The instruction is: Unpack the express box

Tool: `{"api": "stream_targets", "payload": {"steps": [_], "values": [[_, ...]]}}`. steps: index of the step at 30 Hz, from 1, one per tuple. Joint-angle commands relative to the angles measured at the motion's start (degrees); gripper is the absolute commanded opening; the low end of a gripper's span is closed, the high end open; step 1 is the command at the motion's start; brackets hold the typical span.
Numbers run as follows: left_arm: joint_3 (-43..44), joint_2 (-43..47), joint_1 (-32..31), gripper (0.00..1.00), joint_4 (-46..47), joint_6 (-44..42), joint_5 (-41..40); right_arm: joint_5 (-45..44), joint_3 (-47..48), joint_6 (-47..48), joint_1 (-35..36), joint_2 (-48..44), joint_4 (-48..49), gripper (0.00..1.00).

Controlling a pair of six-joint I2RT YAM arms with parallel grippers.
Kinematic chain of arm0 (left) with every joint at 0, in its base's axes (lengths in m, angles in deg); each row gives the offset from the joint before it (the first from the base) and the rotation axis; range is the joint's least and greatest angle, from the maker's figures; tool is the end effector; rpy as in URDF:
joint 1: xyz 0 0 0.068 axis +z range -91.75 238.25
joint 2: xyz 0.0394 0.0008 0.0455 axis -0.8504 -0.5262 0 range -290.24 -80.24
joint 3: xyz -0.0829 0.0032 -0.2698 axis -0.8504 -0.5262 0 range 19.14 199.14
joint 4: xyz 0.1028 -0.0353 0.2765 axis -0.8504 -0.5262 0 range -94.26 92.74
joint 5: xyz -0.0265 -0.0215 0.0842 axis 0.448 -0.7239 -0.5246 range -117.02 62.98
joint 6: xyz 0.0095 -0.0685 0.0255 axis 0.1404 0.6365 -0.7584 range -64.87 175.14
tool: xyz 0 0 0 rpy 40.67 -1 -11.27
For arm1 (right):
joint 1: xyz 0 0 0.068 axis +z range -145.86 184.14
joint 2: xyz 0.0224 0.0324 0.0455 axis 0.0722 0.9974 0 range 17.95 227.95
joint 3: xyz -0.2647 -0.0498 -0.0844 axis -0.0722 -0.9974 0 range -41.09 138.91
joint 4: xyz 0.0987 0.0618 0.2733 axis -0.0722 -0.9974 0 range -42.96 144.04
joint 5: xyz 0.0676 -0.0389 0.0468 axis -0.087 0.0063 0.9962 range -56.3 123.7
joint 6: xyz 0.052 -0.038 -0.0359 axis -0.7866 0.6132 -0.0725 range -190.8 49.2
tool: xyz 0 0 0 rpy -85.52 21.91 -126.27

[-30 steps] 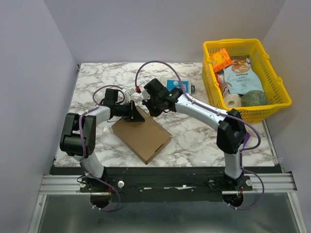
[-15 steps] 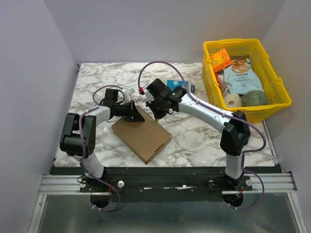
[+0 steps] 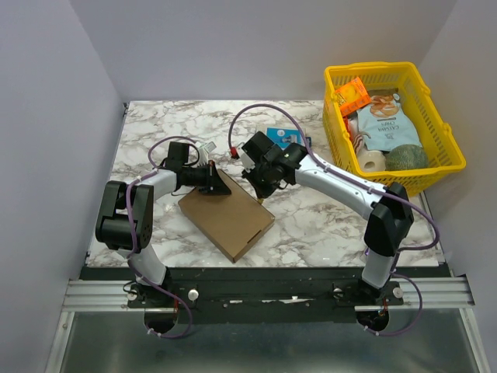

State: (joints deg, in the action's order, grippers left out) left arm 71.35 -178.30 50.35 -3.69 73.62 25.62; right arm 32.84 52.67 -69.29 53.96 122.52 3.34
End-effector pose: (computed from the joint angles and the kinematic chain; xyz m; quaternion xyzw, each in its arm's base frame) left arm 0.3563 -0.0988 0.1354 0.0646 0.8578 -0.4746 0.1863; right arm 0.2862 0.3375 0.2651 -0.4182 0.8744 0.0940 0.2274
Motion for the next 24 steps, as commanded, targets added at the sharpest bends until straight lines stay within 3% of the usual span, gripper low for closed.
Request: {"api": "stream_targets", "payload": {"steps": [1, 24], "values": [[-0.8, -2.0, 0.2, 0.0, 1.3, -2.9, -10.5, 0.3, -2.0, -0.3, 0.5, -2.6, -3.4, 0.0], [-0.4, -2.6, 0.3, 0.0, 1.5, -3.4, -11.9, 3.3, -11.9, -0.7, 0.5, -11.4, -7.5, 0.0]]}}
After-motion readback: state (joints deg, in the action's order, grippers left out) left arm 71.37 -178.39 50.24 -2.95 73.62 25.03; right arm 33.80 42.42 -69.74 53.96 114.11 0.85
